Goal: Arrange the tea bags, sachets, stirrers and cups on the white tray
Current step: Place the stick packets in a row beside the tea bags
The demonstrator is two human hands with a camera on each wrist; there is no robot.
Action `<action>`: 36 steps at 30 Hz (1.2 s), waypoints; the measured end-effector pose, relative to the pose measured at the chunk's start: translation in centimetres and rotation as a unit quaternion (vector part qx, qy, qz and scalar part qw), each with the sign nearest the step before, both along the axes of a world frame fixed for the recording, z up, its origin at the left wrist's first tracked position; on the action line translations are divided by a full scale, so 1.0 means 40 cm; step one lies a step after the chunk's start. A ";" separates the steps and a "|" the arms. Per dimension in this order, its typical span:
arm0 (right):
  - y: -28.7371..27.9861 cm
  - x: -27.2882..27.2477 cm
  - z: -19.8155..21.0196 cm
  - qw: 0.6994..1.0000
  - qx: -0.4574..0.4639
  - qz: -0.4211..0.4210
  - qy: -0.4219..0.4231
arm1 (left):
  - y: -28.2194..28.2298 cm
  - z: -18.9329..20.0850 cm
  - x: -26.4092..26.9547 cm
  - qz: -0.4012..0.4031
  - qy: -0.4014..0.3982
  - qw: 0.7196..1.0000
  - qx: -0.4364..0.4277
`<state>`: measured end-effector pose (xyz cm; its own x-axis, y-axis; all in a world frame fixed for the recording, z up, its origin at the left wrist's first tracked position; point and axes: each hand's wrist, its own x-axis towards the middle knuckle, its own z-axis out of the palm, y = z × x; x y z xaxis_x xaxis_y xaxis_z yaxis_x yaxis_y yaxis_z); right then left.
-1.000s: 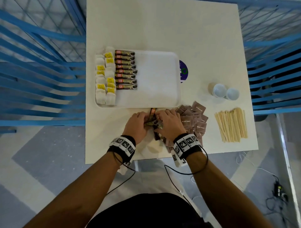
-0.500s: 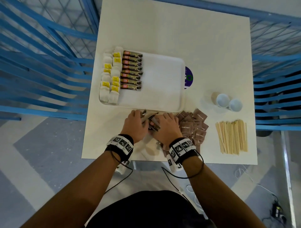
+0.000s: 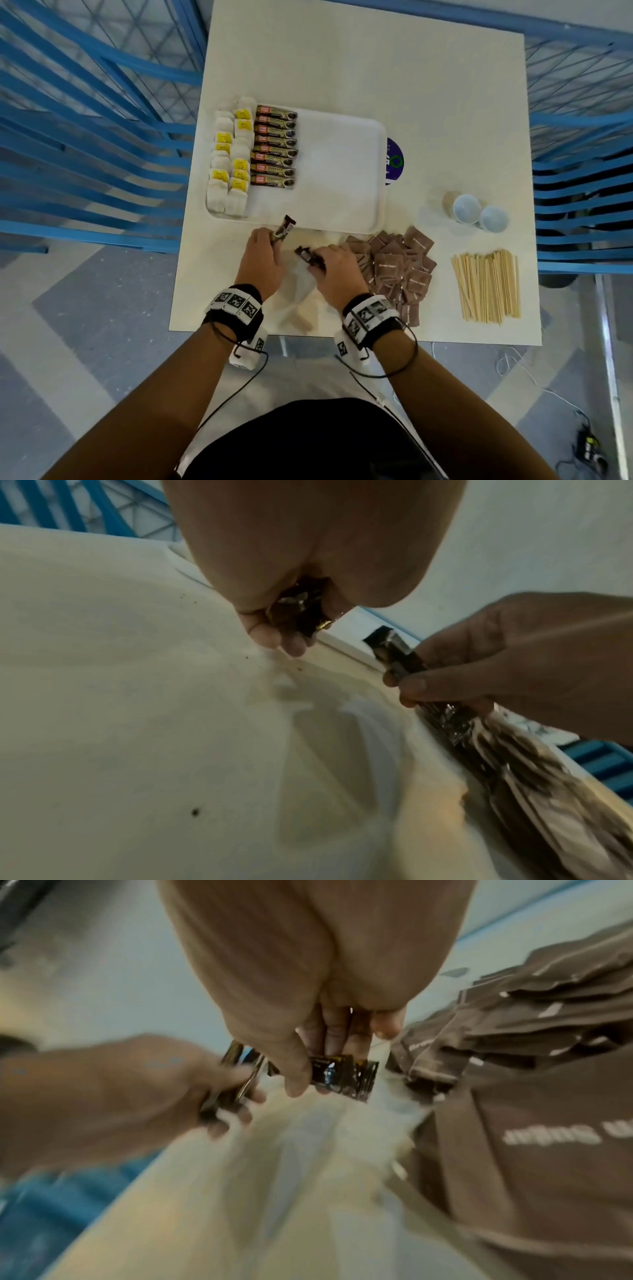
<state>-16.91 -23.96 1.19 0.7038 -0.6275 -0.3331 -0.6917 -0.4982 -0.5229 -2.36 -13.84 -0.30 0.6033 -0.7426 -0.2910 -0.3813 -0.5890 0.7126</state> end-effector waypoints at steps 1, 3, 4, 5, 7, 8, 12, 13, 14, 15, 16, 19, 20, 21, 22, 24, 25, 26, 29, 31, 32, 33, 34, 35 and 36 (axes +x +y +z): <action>-0.023 0.003 0.012 0.998 0.039 -0.038 -0.010 | 0.004 0.005 0.008 0.011 0.015 1.000 -0.008; -0.074 0.001 0.032 0.990 0.106 -0.092 -0.023 | 0.003 0.018 0.020 0.016 0.038 0.999 -0.014; -0.099 -0.002 0.041 0.985 0.129 -0.113 -0.033 | -0.001 0.027 0.023 0.014 0.050 0.999 -0.012; -0.121 -0.004 0.048 0.978 0.151 -0.135 -0.046 | -0.007 0.034 0.025 0.015 0.067 0.998 -0.004; -0.152 -0.008 0.061 0.962 0.192 -0.176 -0.079 | -0.023 0.049 0.026 0.030 0.122 0.992 0.014; -0.163 -0.009 0.065 0.956 0.207 -0.187 -0.095 | -0.032 0.056 0.026 0.039 0.152 0.988 0.017; -0.170 0.015 0.089 0.935 0.267 -0.191 -0.133 | -0.067 0.089 0.029 0.055 0.200 0.978 -0.021; -0.166 0.025 0.095 0.933 0.277 -0.186 -0.137 | -0.079 0.099 0.031 0.060 0.219 0.973 -0.036; -0.160 0.037 0.102 0.934 0.278 -0.177 -0.138 | -0.089 0.106 0.033 0.062 0.240 0.968 -0.048; -0.152 0.050 0.107 0.936 0.277 -0.167 -0.138 | -0.098 0.110 0.038 0.063 0.261 0.962 -0.054; -0.144 0.063 0.109 0.937 0.278 -0.157 -0.140 | -0.104 0.113 0.045 0.062 0.275 0.958 -0.057; -0.123 0.100 0.112 0.930 0.297 -0.162 -0.143 | -0.109 0.105 0.081 0.080 0.271 0.958 -0.057; -0.117 0.111 0.112 0.928 0.299 -0.172 -0.141 | -0.108 0.102 0.096 0.086 0.263 0.960 -0.055; -0.111 0.124 0.113 0.926 0.300 -0.180 -0.140 | -0.107 0.100 0.112 0.087 0.257 0.961 -0.052; -0.105 0.137 0.116 0.923 0.305 -0.189 -0.140 | -0.105 0.096 0.127 0.087 0.254 0.962 -0.047; -0.096 0.159 0.117 0.909 0.333 -0.208 -0.144 | -0.098 0.085 0.158 0.088 0.258 0.962 -0.033; -0.092 0.169 0.117 0.903 0.346 -0.209 -0.148 | -0.095 0.083 0.174 0.092 0.267 0.959 -0.029; -0.089 0.174 0.116 0.899 0.353 -0.208 -0.152 | -0.093 0.083 0.183 0.098 0.282 0.954 -0.031; -0.071 0.200 0.107 0.888 0.356 -0.231 -0.175 | -0.089 0.098 0.217 0.130 0.369 0.919 -0.045; -0.058 0.219 0.100 0.888 0.348 -0.241 -0.180 | -0.085 0.114 0.236 0.154 0.432 0.887 -0.048; -0.051 0.228 0.098 0.886 0.351 -0.244 -0.181 | -0.084 0.121 0.246 0.155 0.444 0.882 -0.042; -0.045 0.237 0.096 0.881 0.358 -0.251 -0.179 | -0.082 0.127 0.256 0.151 0.447 0.881 -0.032; -0.041 0.244 0.093 0.875 0.367 -0.261 -0.179 | -0.081 0.131 0.265 0.144 0.443 0.884 -0.025; -0.039 0.250 0.092 0.868 0.377 -0.267 -0.181 | -0.080 0.136 0.274 0.134 0.439 0.888 -0.024; -0.038 0.255 0.091 0.863 0.386 -0.270 -0.185 | -0.078 0.140 0.281 0.125 0.436 0.891 -0.027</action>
<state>-6.70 -25.48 4.81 0.5266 -0.5889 -0.6131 -0.4283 0.4392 -0.7897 8.87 -16.94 5.30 0.3138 -0.6430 -0.6986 0.4697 -0.5343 0.7028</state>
